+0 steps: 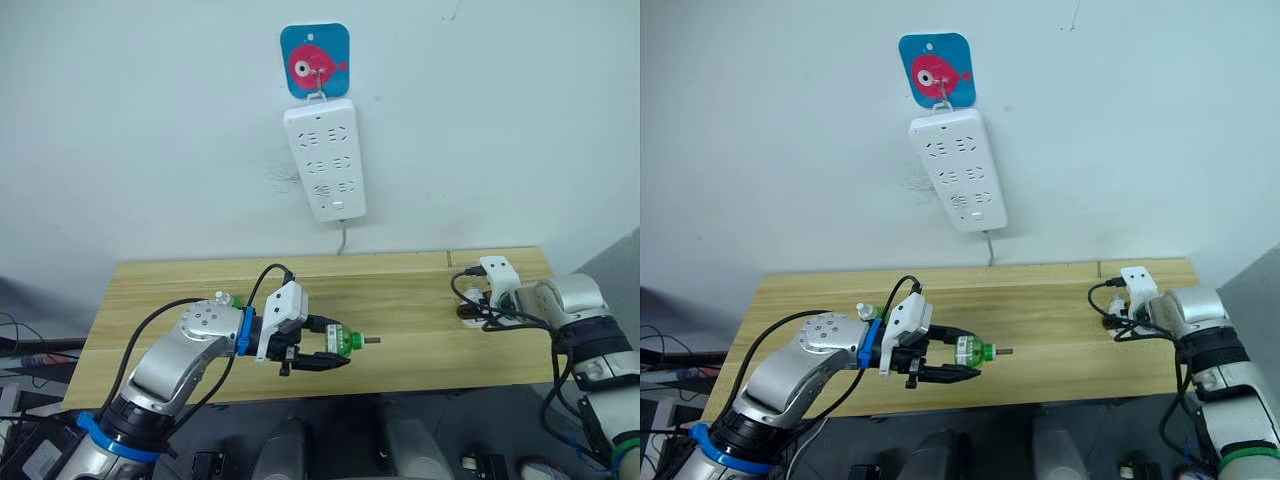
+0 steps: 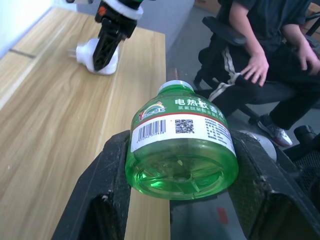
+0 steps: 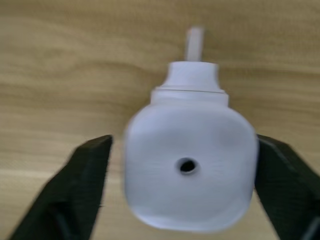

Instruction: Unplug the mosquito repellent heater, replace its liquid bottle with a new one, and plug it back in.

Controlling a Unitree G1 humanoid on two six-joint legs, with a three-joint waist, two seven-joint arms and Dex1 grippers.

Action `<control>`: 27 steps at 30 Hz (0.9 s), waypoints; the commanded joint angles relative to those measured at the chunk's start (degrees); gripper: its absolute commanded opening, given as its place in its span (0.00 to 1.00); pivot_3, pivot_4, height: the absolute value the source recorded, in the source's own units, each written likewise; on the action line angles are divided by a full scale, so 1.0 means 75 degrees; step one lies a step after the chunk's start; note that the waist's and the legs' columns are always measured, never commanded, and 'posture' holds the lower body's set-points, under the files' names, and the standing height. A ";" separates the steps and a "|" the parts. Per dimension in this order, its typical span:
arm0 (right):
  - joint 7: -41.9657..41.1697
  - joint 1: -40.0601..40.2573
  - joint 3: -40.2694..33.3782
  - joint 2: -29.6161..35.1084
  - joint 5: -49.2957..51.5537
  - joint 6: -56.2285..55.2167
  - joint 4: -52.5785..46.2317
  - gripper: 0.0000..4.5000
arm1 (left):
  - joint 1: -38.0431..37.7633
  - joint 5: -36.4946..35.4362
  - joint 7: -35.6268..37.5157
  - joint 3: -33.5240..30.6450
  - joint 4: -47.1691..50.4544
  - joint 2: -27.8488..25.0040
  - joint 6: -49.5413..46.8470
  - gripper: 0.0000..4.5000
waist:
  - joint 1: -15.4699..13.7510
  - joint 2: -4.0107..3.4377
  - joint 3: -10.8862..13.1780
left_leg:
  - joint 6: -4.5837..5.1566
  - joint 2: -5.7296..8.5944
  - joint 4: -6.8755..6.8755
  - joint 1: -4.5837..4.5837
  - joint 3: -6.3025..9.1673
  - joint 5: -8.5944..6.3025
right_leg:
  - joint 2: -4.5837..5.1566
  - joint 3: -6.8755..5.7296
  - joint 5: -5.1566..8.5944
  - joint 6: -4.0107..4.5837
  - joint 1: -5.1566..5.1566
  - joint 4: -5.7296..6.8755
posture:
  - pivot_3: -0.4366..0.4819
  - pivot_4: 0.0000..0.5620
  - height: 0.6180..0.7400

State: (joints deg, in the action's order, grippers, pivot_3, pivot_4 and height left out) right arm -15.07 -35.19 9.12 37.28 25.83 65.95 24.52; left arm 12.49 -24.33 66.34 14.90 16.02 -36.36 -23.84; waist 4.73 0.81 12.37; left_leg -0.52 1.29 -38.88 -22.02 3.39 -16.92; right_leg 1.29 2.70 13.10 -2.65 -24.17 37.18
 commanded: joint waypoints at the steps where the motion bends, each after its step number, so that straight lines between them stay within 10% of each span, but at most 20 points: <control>1: -0.0070 0.0017 -0.0627 0.0177 -0.0146 0.0197 -0.0595 1.00 | -0.0095 0.0071 -0.0107 -0.0073 -0.0103 0.0138 0.0282 0.50 | 0.0004 -0.0003 0.0001 | 0.0000 0.0000 0.0000 0.0000 0.0001 0.0000 | 0.0000 0.0000 0.0000 0.0000 0.0000 0.0001 | 0.35 0.41 1.00; 9: -0.0758 0.1988 -0.3427 0.0991 0.1473 0.2160 -0.6101 1.00 | -0.0128 0.0106 -0.0892 -0.0618 -0.0844 0.0911 0.0980 0.50 | -0.0066 -0.0022 0.0010 | -0.0001 0.0003 0.0002 -0.0024 0.0043 -0.0001 | 0.0005 -0.0028 0.0001 -0.0002 -0.0004 -0.0009 | 0.29 0.38 1.00; 14: -0.0686 0.2915 -0.5380 -0.1004 0.3384 0.2165 -0.9126 1.00 | -0.0115 -0.0336 -0.1438 -0.1044 -0.0666 0.1753 0.1002 0.50 | 0.0046 -0.0016 0.0004 | -0.0002 -0.0014 -0.0001 -0.0009 0.0048 0.0000 | -0.0011 -0.0029 0.0001 -0.0004 0.0010 -0.0004 | 0.25 0.36 1.00; 19: 0.0994 0.3654 -0.5574 -0.3586 0.6017 0.1731 -0.9379 1.00 | 0.0011 -0.0364 -0.1860 -0.1170 -0.0516 0.2381 0.1406 0.50 | 0.0088 -0.0017 -0.0001 | -0.0007 -0.0013 -0.0006 0.0006 0.0029 0.0003 | -0.0017 -0.0010 0.0001 -0.0004 0.0016 0.0007 | 0.23 0.34 1.00; 27: 0.2926 0.3572 -0.3795 -0.4641 0.7059 0.0222 -0.8987 1.00 | 0.0194 0.0038 -0.1955 -0.0949 -0.0706 0.2729 0.2221 0.50 | 0.0257 -0.0016 -0.0010 | -0.0007 0.0000 -0.0015 0.0015 -0.0020 0.0006 | -0.0025 0.0018 -0.0006 -0.0014 0.0013 0.0005 | 0.23 0.32 1.00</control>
State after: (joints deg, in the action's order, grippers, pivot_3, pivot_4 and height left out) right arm 5.25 -8.07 -20.43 2.18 76.13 70.16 -42.43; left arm 13.78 -24.23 51.87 7.57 9.50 -16.15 -8.41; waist 6.66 0.69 12.30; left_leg -0.57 1.29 -38.99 -21.91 3.26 -16.88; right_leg 1.09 2.83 13.06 -2.76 -24.07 37.22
